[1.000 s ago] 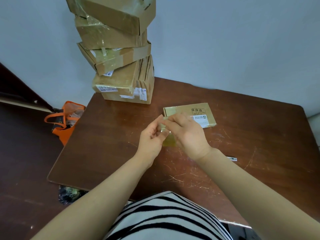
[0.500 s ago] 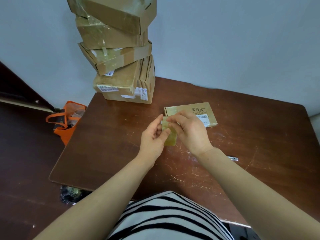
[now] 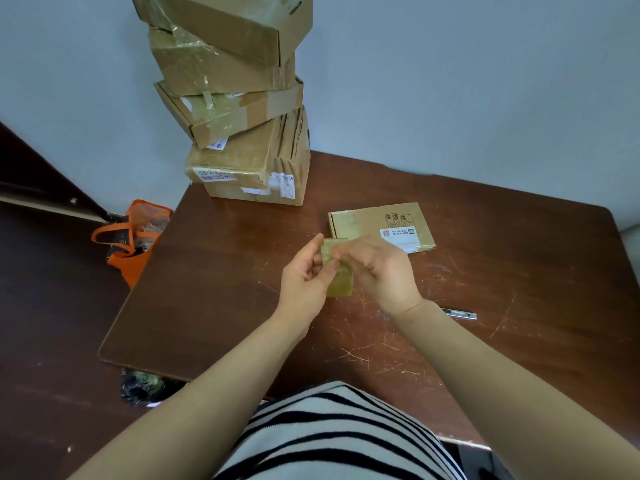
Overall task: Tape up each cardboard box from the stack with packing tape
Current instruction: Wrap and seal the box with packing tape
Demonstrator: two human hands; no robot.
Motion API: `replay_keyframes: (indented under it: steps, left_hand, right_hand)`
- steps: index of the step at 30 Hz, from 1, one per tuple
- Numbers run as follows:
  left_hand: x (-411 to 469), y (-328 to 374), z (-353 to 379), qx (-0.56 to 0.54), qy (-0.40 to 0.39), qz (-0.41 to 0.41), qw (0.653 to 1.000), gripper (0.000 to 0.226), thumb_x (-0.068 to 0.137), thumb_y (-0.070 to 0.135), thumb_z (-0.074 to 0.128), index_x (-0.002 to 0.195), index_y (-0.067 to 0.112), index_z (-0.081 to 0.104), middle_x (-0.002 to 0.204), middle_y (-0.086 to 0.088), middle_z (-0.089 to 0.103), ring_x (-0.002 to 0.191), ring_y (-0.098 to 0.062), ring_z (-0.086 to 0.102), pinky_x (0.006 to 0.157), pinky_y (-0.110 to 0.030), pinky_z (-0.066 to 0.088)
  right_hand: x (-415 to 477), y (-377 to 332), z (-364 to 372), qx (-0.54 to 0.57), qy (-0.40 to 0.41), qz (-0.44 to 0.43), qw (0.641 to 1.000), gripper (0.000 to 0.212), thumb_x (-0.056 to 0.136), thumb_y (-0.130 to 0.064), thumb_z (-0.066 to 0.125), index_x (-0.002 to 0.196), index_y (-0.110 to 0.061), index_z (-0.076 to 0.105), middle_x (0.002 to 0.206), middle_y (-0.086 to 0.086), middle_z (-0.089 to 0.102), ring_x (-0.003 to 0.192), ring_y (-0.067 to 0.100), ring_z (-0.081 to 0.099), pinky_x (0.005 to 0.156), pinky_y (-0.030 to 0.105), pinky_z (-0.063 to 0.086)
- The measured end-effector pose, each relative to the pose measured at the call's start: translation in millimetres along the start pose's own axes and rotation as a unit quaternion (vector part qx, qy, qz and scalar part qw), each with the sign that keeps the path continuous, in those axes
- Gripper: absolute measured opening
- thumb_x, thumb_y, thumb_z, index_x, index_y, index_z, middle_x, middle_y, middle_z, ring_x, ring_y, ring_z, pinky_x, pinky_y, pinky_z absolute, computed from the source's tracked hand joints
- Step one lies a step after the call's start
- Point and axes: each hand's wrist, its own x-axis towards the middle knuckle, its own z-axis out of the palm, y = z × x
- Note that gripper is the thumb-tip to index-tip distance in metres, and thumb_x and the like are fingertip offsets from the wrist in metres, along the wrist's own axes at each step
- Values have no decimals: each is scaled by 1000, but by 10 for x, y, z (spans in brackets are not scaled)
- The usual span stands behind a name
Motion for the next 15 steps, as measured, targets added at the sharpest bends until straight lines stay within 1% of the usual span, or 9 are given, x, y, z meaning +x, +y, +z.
replay_keyframes:
  steps: [1, 3, 5, 8, 10, 11, 12, 13, 15]
  left_hand:
    - [-12, -7, -14, 12, 0, 1, 1000, 56, 92, 3, 59, 144, 11, 39, 98, 6, 66, 97, -6, 61, 91, -19, 50]
    - [-30, -30, -49, 38, 2, 1, 999, 55, 92, 2, 59, 143, 12, 41, 98, 7, 65, 93, -2, 61, 86, -15, 49]
    - [-27, -67, -91, 76, 10, 0, 997, 53, 92, 4, 59, 142, 15, 43, 99, 7, 64, 92, -3, 60, 85, -16, 50]
    - [-13, -128, -179, 149, 17, -10, 989, 54, 93, 11, 60, 143, 18, 43, 98, 8, 62, 93, -12, 59, 85, -24, 50]
    - [-1, -151, -250, 189, 7, -15, 982, 55, 92, 14, 61, 143, 18, 42, 102, 7, 64, 98, -14, 60, 87, -26, 49]
    - [17, -150, -286, 220, 1, -12, 975, 55, 92, 16, 62, 144, 19, 42, 109, 3, 65, 103, -16, 60, 91, -27, 48]
    - [52, -145, -324, 262, -2, -3, 965, 57, 92, 18, 62, 145, 19, 40, 117, 0, 63, 110, -18, 58, 95, -29, 46]
    - [102, -135, -365, 314, -4, 9, 949, 61, 91, 19, 63, 146, 18, 37, 122, -2, 61, 115, -20, 56, 96, -29, 44]
    - [215, -132, -462, 441, -27, 39, 896, 71, 91, 20, 61, 151, 16, 24, 118, -4, 61, 112, -21, 56, 89, -28, 43]
  right_hand:
    - [-5, -3, 14, 11, 3, 30, 999, 23, 87, -23, 56, 88, -10, 75, 82, 6, 72, 73, 27, 68, 59, 40, 57]
    - [0, -25, 48, 47, -5, 120, 992, 17, 88, -24, 61, 94, -14, 74, 88, 4, 72, 81, 24, 67, 70, 38, 55]
    - [20, -38, 121, 69, -49, 169, 982, 15, 91, -18, 62, 103, -15, 71, 97, 3, 70, 91, 22, 64, 81, 35, 51]
    - [15, -118, 252, 58, -128, 171, 975, 28, 93, -22, 59, 119, -14, 63, 103, 4, 65, 99, 19, 57, 86, 32, 46]
    - [-26, -135, 361, 41, -131, 160, 978, 20, 93, -21, 59, 109, -12, 69, 99, 6, 65, 95, 22, 57, 81, 32, 45]
    - [-45, -131, 419, 42, -127, 176, 975, 18, 93, -20, 59, 103, -12, 70, 98, 6, 63, 94, 23, 58, 79, 33, 46]
    - [-61, -123, 479, 59, -123, 203, 970, 16, 94, -20, 58, 101, -12, 70, 99, 5, 60, 94, 23, 57, 81, 33, 46]
    - [-67, -110, 532, 90, -115, 234, 961, 16, 94, -20, 58, 101, -13, 70, 106, 4, 55, 99, 21, 55, 87, 33, 46]
    - [-57, -68, 593, 130, -93, 304, 939, 20, 95, -26, 57, 111, -21, 69, 127, 4, 38, 116, 18, 43, 105, 30, 35]
